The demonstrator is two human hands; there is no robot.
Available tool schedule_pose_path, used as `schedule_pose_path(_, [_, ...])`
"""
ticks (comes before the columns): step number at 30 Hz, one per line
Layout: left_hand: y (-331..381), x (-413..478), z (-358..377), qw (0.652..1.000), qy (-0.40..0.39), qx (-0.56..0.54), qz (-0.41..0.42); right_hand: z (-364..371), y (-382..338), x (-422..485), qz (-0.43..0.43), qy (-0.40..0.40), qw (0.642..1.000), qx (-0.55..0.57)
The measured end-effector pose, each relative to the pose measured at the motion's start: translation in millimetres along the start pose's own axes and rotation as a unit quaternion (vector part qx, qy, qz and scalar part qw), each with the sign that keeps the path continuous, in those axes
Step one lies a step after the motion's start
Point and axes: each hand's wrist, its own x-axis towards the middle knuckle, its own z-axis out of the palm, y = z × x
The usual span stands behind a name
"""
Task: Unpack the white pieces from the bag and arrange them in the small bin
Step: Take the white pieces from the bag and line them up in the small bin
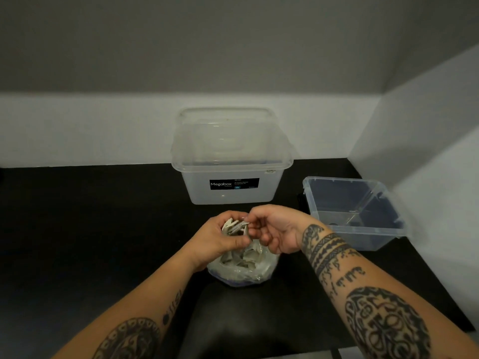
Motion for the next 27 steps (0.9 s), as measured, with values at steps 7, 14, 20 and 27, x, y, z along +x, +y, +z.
schedule_pose_path(7, [-6.5,4.2,8.8,0.999,0.011,0.039,-0.034,5.9,0.0,5.2,-0.015,-0.011,0.999,0.041])
schedule_pose_path(14, [7.5,-4.2,-13.2,0.972,0.125,-0.179,-0.089,2.1,12.6,21.2,-0.134,0.128,0.979,-0.082])
schedule_pose_path(20, [6.7,-14.5,-24.7,0.961,0.176,-0.197,-0.084,35.8,41.2,52.4,-0.058,0.163,0.945,-0.277])
schedule_pose_path(27, [-8.9,-29.3,-29.8,0.964,0.185,-0.167,-0.089,56.1,64.1,103.1,-0.125,0.242,0.902,-0.335])
